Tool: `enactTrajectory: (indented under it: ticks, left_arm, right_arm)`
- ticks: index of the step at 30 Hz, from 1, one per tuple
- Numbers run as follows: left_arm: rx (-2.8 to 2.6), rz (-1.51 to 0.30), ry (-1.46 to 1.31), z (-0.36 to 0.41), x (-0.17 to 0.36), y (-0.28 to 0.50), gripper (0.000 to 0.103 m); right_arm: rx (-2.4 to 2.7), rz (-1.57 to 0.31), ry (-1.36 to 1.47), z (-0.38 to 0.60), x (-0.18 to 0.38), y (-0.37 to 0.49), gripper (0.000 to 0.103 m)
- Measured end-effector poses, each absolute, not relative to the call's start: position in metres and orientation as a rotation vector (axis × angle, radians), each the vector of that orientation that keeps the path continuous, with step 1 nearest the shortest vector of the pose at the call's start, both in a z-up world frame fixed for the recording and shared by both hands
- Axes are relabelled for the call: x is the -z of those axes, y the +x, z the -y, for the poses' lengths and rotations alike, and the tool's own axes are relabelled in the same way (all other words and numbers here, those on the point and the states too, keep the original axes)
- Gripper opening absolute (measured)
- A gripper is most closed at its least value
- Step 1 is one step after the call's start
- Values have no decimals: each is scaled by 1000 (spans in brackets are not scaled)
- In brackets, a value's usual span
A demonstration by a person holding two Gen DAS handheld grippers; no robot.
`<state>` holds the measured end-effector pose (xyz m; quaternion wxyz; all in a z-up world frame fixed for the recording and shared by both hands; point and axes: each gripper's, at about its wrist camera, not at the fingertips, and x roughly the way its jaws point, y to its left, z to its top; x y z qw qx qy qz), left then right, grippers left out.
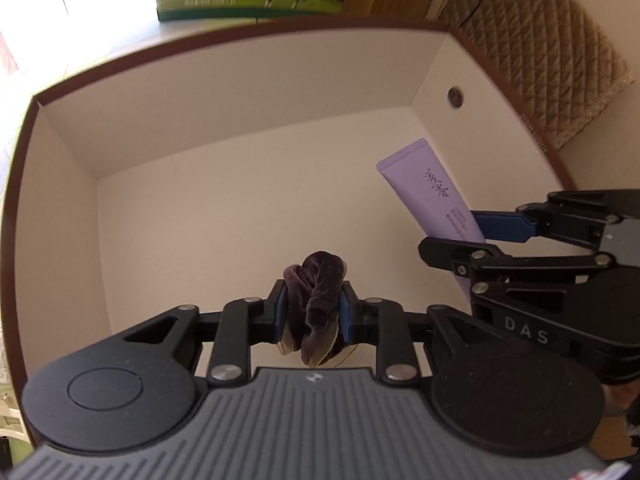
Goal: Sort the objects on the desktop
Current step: 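Carry the scrunchie and lavender tube with both tools into the cardboard box, then open both grippers to drop the scrunchie and tube into the box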
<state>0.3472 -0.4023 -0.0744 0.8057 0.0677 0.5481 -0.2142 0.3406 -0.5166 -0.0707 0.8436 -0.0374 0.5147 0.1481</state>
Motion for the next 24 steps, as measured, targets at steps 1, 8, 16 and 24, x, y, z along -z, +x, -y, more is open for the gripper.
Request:
enactTrajectory:
  ticks: [1, 8, 16, 24]
  left_arm:
    - [455, -1184, 151, 404, 77, 348, 23]
    - [439, -1223, 156, 403, 87, 351, 38]
    - [429, -1211, 149, 393, 80, 345, 69]
    - [415, -1188, 142, 378, 66, 337, 78]
  right_arm:
    - [-315, -1097, -77, 517, 72, 343, 30]
    - [-328, -1136, -67, 524, 77, 349, 30]
    - [-336, -1155, -41, 531, 79, 347, 30]
    - [-352, -1126, -34, 527, 70, 342, 50]
